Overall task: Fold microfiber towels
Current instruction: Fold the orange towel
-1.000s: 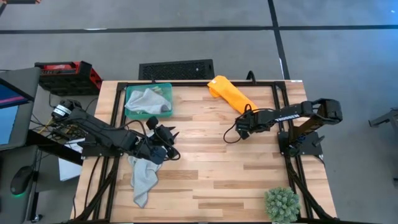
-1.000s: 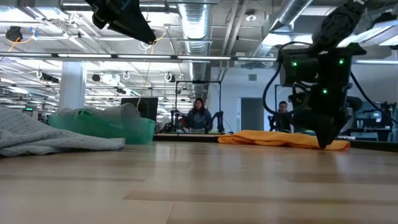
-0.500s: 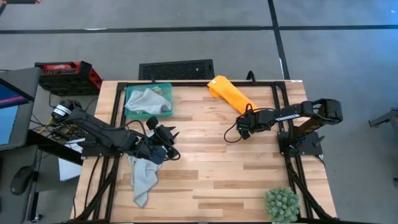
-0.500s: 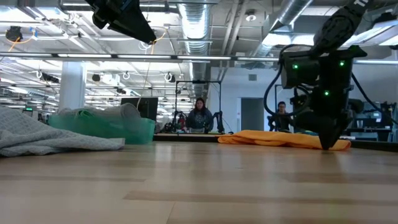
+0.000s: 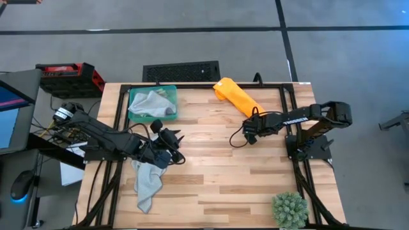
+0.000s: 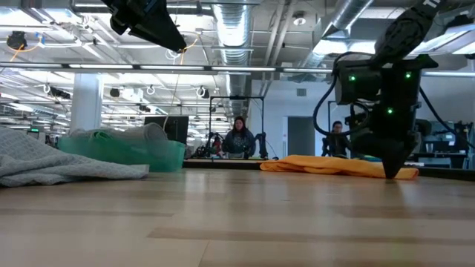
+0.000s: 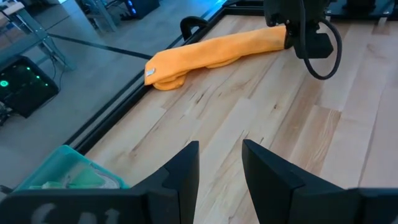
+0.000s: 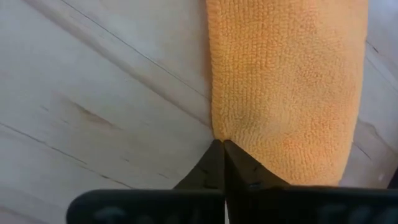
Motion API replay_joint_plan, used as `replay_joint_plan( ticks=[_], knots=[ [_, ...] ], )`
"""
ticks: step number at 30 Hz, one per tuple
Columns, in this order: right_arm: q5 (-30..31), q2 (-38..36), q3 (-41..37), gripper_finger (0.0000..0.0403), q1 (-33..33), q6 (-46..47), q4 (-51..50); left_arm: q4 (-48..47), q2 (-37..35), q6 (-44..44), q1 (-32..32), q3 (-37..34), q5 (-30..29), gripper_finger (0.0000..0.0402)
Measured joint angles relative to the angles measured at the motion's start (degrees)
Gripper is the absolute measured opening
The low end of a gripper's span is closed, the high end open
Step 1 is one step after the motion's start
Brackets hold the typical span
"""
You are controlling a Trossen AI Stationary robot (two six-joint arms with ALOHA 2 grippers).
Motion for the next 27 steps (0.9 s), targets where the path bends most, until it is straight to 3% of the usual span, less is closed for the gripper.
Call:
replay_joint_plan(
  ticks=[10,17,27],
  knots=[
    [-0.1,0.0,-0.1,0.0004,8.5,3.7,2.6,0.0,0.0,-2.8,0.0,0.0,0.1,0.0114],
    [-3.9,0.2,2.5,0.0004,17.0,5.6,5.1,0.1,0.5,-6.9,0.0,0.0,4.4,0.0114],
    [-0.5,0.2,9.9,0.0002,29.1,4.2,4.8,4.3,11.2,-8.0,0.0,0.0,6.7,0.0114]
  ],
)
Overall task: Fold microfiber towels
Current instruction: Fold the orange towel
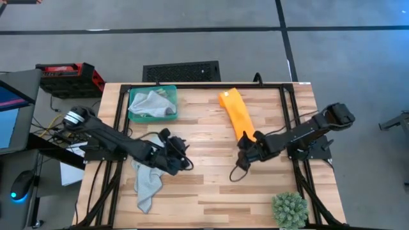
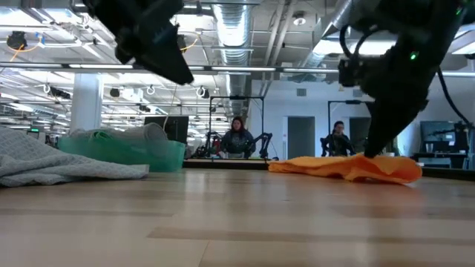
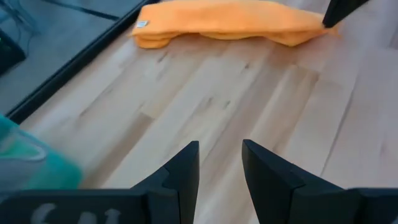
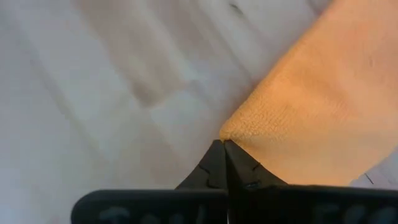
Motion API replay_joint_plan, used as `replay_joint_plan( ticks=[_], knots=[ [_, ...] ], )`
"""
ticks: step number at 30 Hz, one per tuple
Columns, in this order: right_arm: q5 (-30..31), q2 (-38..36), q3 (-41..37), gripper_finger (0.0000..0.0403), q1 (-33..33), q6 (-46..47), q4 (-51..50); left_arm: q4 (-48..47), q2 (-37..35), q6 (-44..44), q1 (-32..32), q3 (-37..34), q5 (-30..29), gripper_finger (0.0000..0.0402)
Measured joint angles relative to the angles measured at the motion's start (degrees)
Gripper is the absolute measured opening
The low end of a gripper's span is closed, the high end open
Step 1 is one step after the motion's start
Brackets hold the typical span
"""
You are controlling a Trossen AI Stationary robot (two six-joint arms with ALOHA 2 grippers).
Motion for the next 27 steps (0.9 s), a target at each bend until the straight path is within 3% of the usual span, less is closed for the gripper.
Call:
replay_joint_plan(
  ticks=[5,10,13,19,27],
  knots=[
    [-2.1,0.0,3.7,0.0004,4.8,-2.5,-2.1,8.9,4.9,6.6,0.7,0.0,1.6,0.0114],
    [-2.5,0.0,7.3,0.0003,8.7,-2.6,-6.9,16.5,7.1,13.1,4.6,0.0,10.9,0.0114],
    [-2.5,0.0,8.5,0.0003,10.4,-2.7,-8.9,19.9,7.6,18.7,7.0,0.0,13.4,0.0114],
    [-2.0,-0.1,8.6,0.0007,12.8,-2.7,-9.5,25.0,7.7,31.1,12.0,0.0,15.9,0.0114],
    [-0.8,-0.1,8.7,0.0007,13.4,-2.7,-12.3,38.5,16.2,44.3,17.6,1.8,23.2,0.0114]
  ],
)
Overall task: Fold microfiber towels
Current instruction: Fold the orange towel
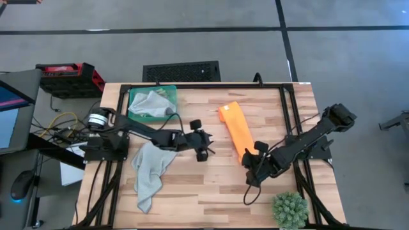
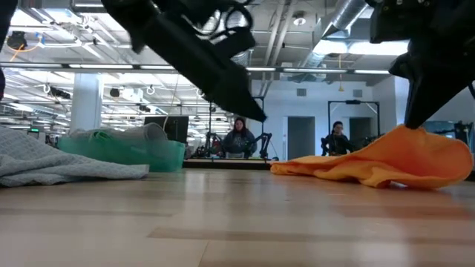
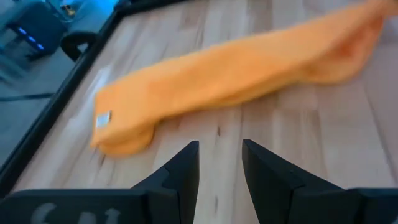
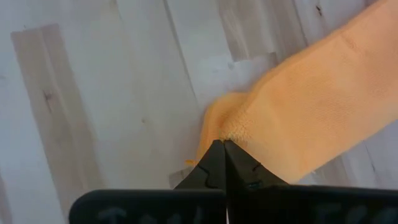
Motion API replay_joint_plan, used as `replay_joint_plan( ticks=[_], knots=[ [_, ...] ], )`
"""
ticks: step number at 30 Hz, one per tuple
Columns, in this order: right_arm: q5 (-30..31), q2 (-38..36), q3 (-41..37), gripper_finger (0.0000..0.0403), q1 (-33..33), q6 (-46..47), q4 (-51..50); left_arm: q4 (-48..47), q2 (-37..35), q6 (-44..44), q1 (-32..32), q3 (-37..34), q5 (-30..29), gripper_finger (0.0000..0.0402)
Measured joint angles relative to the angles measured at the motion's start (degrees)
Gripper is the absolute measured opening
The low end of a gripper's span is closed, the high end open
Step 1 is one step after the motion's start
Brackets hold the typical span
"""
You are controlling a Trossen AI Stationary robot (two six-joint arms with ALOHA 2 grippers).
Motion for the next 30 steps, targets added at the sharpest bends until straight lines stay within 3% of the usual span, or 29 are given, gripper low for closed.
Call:
replay_joint_plan(
  ticks=[5,10,17,30],
  knots=[
    [0.0,0.0,0.0,0.0007,0.0,0.0,-0.2,0.7,6.9,4.1,-0.2,8.2,0.4,0.0114],
    [0.0,0.0,0.0,0.0007,0.0,0.0,-0.5,-2.4,15.6,12.4,-1.1,17.7,-0.7,0.0114],
    [-0.2,0.0,0.1,0.0008,0.1,0.1,-0.1,-8.8,23.6,17.1,-1.0,29.2,0.7,0.0114],
    [-0.2,0.0,3.9,0.0008,0.1,0.0,-1.4,-10.7,25.2,23.8,-0.7,31.8,1.5,0.0114]
  ],
)
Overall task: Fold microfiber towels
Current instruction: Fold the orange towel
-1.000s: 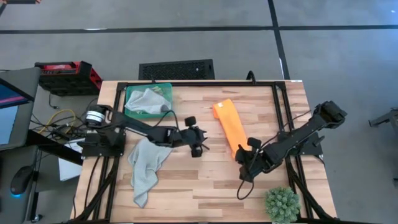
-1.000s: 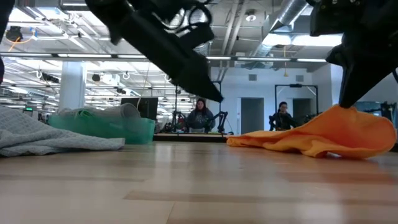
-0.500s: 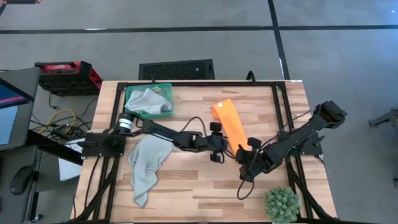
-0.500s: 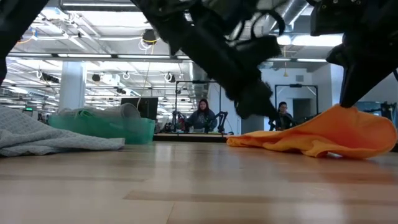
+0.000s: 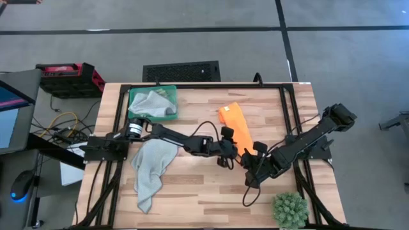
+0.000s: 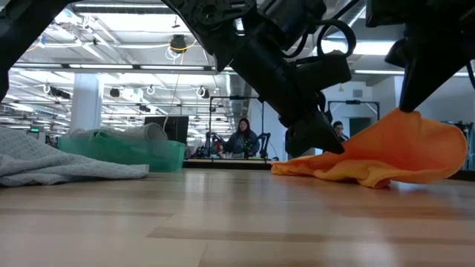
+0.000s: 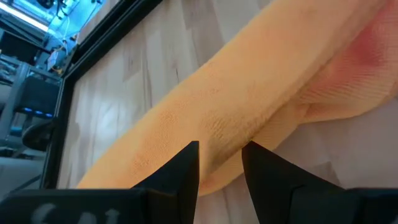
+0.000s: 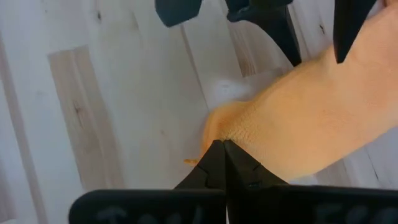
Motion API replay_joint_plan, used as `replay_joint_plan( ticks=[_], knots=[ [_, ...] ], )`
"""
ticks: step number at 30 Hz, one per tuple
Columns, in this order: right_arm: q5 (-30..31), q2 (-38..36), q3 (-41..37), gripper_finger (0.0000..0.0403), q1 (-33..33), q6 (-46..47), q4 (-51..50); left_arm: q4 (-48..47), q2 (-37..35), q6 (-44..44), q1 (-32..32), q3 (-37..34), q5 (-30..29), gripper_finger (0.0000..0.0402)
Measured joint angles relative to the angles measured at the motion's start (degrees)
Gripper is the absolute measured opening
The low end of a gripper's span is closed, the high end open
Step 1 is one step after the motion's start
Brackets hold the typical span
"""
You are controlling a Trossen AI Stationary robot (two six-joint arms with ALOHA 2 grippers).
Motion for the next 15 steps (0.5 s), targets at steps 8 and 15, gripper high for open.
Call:
replay_joint_plan(
  ticks=[8,15],
  knots=[
    [-0.5,-0.1,0.2,0.0008,0.0,0.0,0.1,-0.5,0.0,1.8,2.4,0.0,-0.6,0.0114],
    [-1.3,-0.2,1.7,0.0008,0.3,0.0,-0.7,-2.9,0.0,2.3,6.1,0.0,-0.4,0.0114]
  ],
)
